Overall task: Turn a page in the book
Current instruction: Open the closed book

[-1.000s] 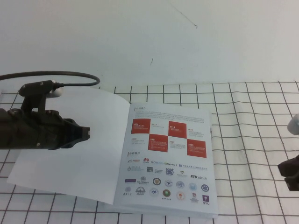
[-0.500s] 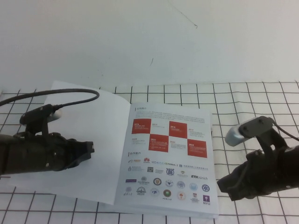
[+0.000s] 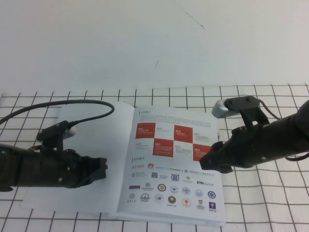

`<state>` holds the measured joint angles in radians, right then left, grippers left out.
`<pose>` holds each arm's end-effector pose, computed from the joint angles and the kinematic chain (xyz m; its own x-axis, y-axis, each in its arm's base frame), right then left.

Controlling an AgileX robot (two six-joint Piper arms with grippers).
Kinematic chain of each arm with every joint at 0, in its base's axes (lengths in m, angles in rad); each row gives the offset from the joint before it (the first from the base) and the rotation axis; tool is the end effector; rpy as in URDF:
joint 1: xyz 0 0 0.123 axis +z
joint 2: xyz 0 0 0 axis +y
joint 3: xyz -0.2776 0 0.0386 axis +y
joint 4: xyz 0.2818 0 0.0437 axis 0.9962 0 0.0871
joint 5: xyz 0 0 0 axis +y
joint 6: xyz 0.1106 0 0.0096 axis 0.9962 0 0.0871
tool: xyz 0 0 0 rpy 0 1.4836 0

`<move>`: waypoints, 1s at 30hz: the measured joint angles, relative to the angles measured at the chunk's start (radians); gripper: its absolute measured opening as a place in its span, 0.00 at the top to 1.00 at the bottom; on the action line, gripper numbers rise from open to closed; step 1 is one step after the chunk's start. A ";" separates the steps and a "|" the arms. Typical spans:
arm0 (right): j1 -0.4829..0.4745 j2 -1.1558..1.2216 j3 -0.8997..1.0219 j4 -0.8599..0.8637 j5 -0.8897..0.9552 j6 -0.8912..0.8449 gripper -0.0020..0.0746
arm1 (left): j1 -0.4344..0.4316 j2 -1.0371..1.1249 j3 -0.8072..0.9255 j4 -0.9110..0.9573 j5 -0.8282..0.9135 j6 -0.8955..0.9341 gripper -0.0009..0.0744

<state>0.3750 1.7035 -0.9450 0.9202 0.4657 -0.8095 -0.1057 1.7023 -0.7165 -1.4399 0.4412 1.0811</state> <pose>0.3283 0.1719 0.1456 -0.7942 -0.2567 -0.5507 -0.4875 0.8103 0.3253 0.3176 -0.0810 0.1000 -0.8807 -0.2148 -0.4222 0.0415 0.8529 -0.5204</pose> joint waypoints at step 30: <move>-0.041 0.186 -0.120 -0.188 0.099 0.337 0.37 | -0.001 0.002 0.007 -0.059 0.077 0.038 0.99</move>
<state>0.3344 1.8898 -1.0653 0.7319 0.5649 -0.4724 -0.1064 1.7040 -0.7091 -1.4993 0.5181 1.1191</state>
